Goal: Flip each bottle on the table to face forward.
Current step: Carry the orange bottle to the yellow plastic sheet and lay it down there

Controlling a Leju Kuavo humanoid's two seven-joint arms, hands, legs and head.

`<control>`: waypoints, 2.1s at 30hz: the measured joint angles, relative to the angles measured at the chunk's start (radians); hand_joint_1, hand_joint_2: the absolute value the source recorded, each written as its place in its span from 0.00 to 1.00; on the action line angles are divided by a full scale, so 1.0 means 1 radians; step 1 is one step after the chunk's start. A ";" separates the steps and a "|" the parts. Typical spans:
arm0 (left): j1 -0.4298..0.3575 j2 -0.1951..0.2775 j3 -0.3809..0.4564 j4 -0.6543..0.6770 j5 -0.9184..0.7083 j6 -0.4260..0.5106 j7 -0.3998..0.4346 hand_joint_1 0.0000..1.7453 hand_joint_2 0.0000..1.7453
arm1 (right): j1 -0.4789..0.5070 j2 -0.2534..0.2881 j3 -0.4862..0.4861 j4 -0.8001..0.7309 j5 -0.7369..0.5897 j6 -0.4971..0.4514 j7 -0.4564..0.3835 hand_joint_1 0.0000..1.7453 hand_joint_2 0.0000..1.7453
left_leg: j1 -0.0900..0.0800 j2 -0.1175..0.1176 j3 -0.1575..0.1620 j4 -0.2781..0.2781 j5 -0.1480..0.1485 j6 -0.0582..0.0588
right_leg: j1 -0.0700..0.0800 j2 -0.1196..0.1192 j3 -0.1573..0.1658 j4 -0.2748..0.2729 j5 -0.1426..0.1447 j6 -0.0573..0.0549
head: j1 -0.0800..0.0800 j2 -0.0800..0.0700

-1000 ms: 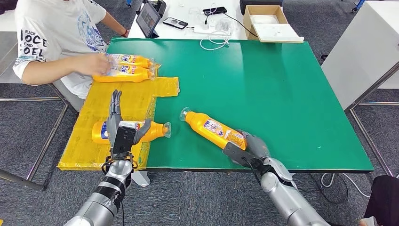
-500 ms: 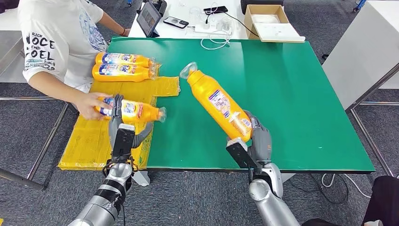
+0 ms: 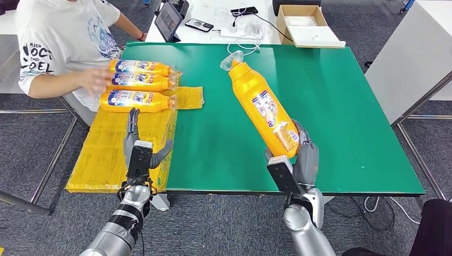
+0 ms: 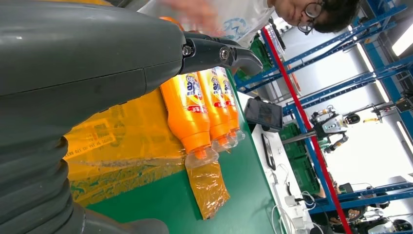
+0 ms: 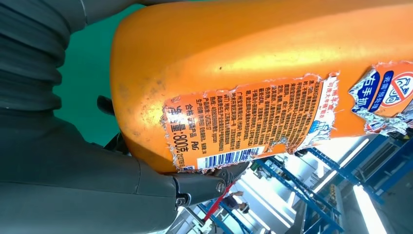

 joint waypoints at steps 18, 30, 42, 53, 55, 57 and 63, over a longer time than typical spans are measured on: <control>0.005 -0.025 0.014 -0.002 0.270 -0.292 0.162 0.00 1.00 | 0.030 0.016 -0.007 -0.027 0.059 -0.063 -0.143 0.99 1.00 | 0.000 -0.001 0.000 0.000 0.000 0.000 | 0.000 0.000 -0.001 0.000 0.000 0.000 | 0.000 0.000; 0.042 -0.065 -0.012 -0.100 0.571 -0.938 0.254 0.00 1.00 | 0.072 0.043 0.071 -0.008 0.108 -0.075 -0.235 1.00 1.00 | 0.000 -0.001 -0.003 0.000 0.000 -0.001 | 0.000 0.000 -0.003 0.000 0.000 0.000 | 0.000 0.000; 0.045 -0.065 -0.025 -0.107 0.556 -0.899 0.224 0.00 1.00 | 0.073 0.045 0.085 0.025 0.102 -0.070 -0.237 0.99 1.00 | 0.000 -0.002 -0.003 0.000 0.000 0.000 | 0.000 0.000 -0.003 0.000 0.000 0.000 | 0.000 0.000; 0.045 -0.065 -0.025 -0.108 0.556 -0.897 0.219 0.00 1.00 | 0.073 0.045 0.085 0.038 0.101 -0.060 -0.236 1.00 1.00 | 0.000 -0.002 -0.003 0.000 0.000 0.000 | 0.000 0.000 -0.003 0.000 0.000 0.000 | 0.000 0.000; 0.047 -0.066 -0.025 -0.110 0.558 -0.903 0.219 0.00 1.00 | 0.072 0.045 0.086 0.045 0.102 -0.047 -0.229 1.00 1.00 | 0.000 -0.002 -0.003 0.000 0.000 0.000 | 0.000 0.000 -0.003 0.000 0.000 0.000 | 0.000 0.000; 0.048 -0.067 -0.025 -0.113 0.562 -0.910 0.219 0.00 1.00 | 0.070 0.046 0.086 0.059 0.102 -0.032 -0.222 1.00 1.00 | 0.000 -0.002 -0.003 0.000 0.000 0.000 | 0.000 0.000 -0.003 0.000 0.000 0.000 | 0.000 0.000; 0.049 -0.072 -0.026 -0.126 0.581 -0.922 0.233 0.00 1.00 | 0.052 0.064 0.084 0.130 0.065 -0.035 -0.235 1.00 1.00 | 0.000 -0.002 -0.003 0.000 0.000 -0.001 | 0.000 0.000 -0.003 0.000 0.000 0.000 | 0.000 0.000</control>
